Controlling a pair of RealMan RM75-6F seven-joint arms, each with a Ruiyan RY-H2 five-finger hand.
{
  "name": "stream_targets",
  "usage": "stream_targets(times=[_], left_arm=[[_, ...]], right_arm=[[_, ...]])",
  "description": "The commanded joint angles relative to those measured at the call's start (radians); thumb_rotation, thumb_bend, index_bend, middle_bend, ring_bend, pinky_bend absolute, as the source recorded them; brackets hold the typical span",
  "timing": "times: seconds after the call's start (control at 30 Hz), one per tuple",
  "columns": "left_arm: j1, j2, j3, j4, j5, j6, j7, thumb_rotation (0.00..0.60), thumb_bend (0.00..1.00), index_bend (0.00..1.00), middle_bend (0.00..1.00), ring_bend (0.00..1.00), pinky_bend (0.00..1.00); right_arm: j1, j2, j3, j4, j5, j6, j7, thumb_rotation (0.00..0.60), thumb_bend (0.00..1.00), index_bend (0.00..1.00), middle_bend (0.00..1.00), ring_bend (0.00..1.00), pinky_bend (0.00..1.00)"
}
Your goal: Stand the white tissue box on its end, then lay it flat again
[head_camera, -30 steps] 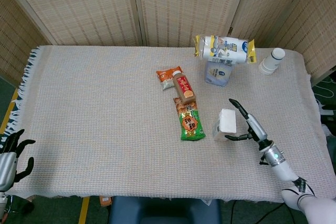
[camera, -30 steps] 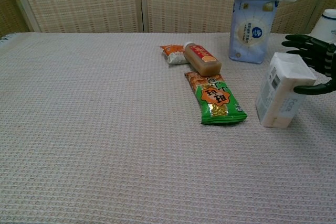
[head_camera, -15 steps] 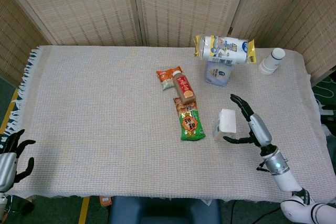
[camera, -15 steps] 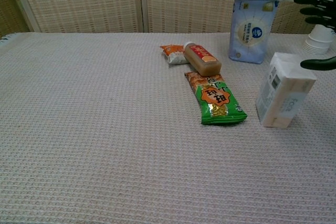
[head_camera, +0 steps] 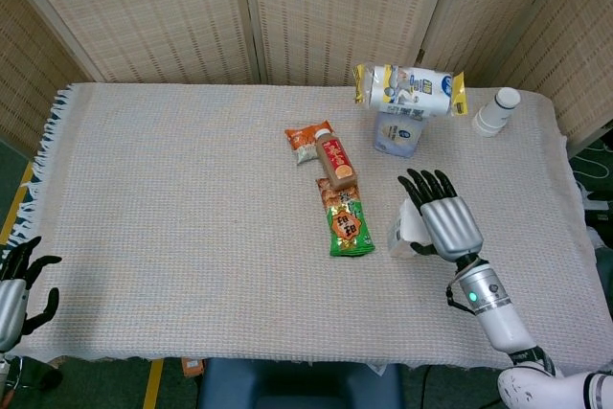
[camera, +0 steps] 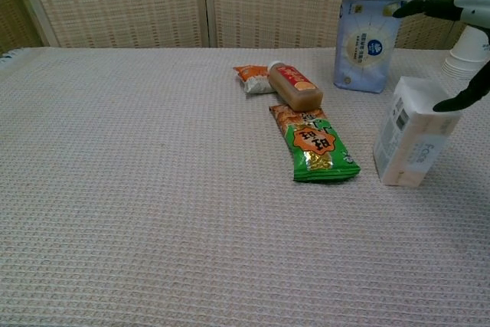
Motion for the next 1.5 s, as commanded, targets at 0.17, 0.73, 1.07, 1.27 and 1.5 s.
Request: stream_targets(times=[0.17, 0.73, 1.07, 1.27, 1.5], left_arm=[[0.000, 0.001, 0.000, 0.000, -0.001, -0.002, -0.001, 0.600, 0.49, 0.29, 0.00, 0.00, 0.30], [-0.002, -0.001, 0.002, 0.001, -0.005, -0.010, 0.006, 0.600, 0.49, 0.29, 0.00, 0.00, 0.30], [-0.002, -0.001, 0.000, 0.002, -0.007, -0.009, 0.001, 0.600, 0.49, 0.29, 0.00, 0.00, 0.30], [-0.002, 0.000, 0.000, 0.004, -0.005, -0.009, -0.004, 0.600, 0.49, 0.29, 0.00, 0.00, 0.30], [-0.002, 0.000, 0.001, 0.005, -0.004, -0.009, -0.006, 0.600, 0.49, 0.29, 0.00, 0.00, 0.30]], right_arm=[[0.115, 0.094, 0.041, -0.123, 0.268, -0.158, -0.111, 0.600, 0.04, 0.00, 0.00, 0.00, 0.00], [0.158, 0.082, 0.014, -0.039, 0.401, -0.152, -0.113, 0.600, 0.04, 0.00, 0.08, 0.08, 0.00], [0.181, 0.055, -0.005, -0.009, 0.431, -0.153, -0.111, 0.600, 0.04, 0.10, 0.19, 0.16, 0.00], [0.187, 0.044, -0.014, -0.001, 0.437, -0.142, -0.112, 0.600, 0.04, 0.20, 0.24, 0.21, 0.00], [0.187, 0.039, -0.018, 0.004, 0.425, -0.124, -0.104, 0.600, 0.04, 0.29, 0.31, 0.26, 0.00]])
